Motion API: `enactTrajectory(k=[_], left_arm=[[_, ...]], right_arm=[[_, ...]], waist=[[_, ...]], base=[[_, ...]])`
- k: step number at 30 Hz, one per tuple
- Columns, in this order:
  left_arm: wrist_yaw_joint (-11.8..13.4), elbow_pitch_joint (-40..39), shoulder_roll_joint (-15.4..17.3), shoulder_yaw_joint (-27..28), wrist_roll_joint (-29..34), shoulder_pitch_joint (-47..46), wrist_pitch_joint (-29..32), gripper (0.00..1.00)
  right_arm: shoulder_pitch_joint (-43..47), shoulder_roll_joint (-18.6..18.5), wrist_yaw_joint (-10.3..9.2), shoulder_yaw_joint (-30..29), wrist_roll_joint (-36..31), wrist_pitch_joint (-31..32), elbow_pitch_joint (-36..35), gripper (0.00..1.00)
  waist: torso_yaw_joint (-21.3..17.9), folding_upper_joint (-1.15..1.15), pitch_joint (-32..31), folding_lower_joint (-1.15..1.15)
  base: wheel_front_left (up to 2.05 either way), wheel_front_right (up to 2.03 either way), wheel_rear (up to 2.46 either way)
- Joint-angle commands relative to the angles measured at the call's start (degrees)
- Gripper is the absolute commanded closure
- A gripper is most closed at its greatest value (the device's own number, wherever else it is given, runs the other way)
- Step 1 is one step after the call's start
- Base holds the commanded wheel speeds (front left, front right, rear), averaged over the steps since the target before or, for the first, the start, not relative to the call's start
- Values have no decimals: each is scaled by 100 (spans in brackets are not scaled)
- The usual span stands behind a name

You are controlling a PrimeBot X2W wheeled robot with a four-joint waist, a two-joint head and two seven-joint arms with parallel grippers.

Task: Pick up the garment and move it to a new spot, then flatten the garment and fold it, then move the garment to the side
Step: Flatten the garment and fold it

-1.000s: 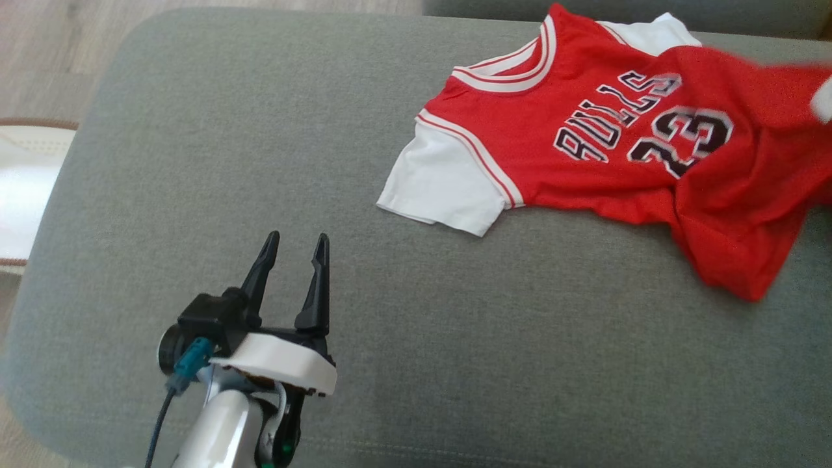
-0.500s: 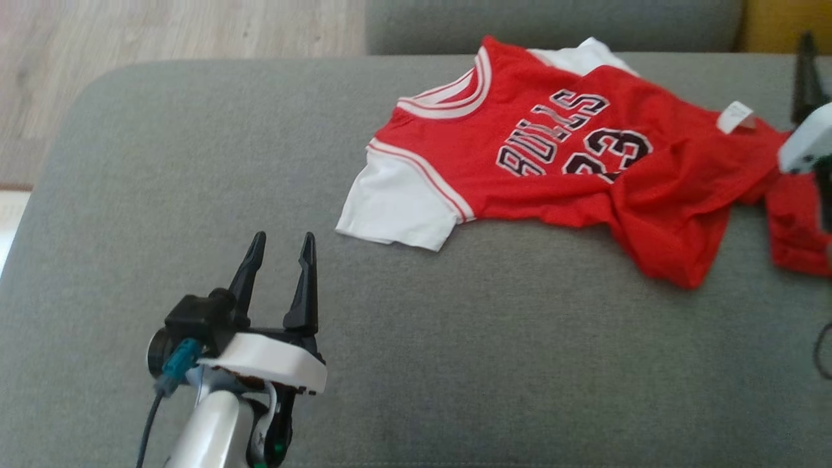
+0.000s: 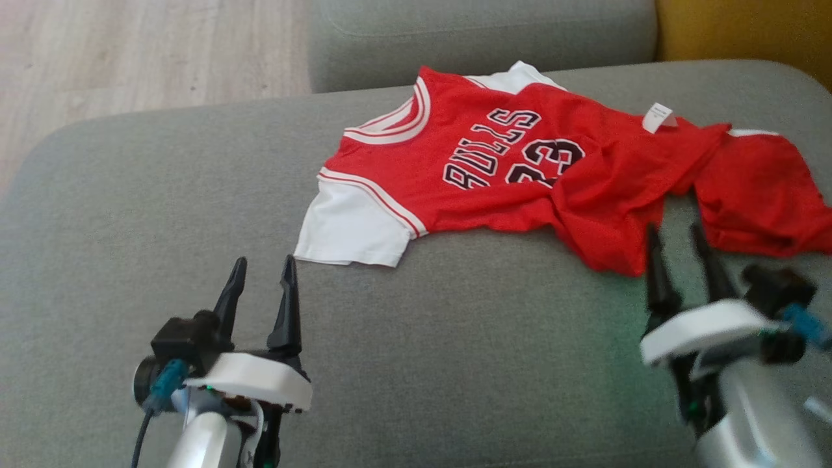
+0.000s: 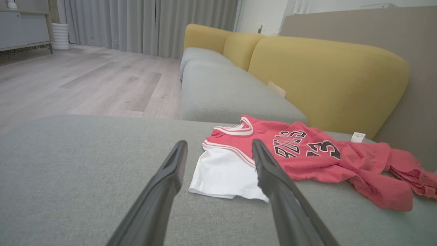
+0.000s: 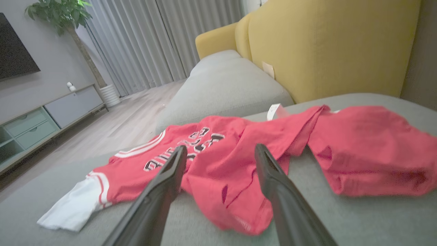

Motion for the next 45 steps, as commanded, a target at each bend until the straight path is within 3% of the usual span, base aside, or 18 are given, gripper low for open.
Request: enactTrajectory(k=[1, 12, 24, 35, 41, 42, 43, 44, 45], left_arm=[[59, -77, 30, 277, 61, -248, -52, 0], [86, 1214, 158, 406, 460, -1066, -52, 0], [107, 2864, 424, 313, 625, -2179, 339, 0], [-55, 4112, 515, 144, 636, -2830, 537, 0], [-264, 4601, 491, 84, 535, -3025, 832, 0], [-305, 4672, 480, 70, 517, -3046, 890, 5], [-335, 4731, 471, 59, 502, -3067, 930, 59], [-358, 4778, 464, 44, 494, -3085, 946, 100], [-376, 4812, 457, 30, 488, -3099, 939, 100]], right_arm=[[46, 107, -5, 177, -104, -26, -410, 0], [495, 400, -5, 173, -367, 296, -1259, 0], [503, 464, -5, 283, -416, 428, -1569, 0], [397, 482, -5, 301, -419, 431, -1600, 0], [368, 485, -5, 278, -413, 405, -1601, 0], [368, 485, -5, 266, -416, 402, -1600, 0], [368, 486, -5, 254, -417, 401, -1599, 0], [369, 486, -5, 241, -417, 401, -1598, 0], [370, 486, -5, 228, -417, 401, -1595, 0]], waist=[[-120, 0, 91, 0], [-443, 0, 430, 0], [-703, 0, 790, 0], [-884, 0, 977, 0], [-917, 0, 1017, 0], [-916, 0, 1016, 0], [-912, 0, 1012, 0], [-906, 0, 1006, 0], [-897, 0, 998, 0]], base=[[0, 0, 0], [0, 0, 0], [0, 0, 0], [0, 0, 0], [0, 0, 0], [0, 0, 0], [0, 0, 0], [0, 0, 0], [0, 0, 0]])
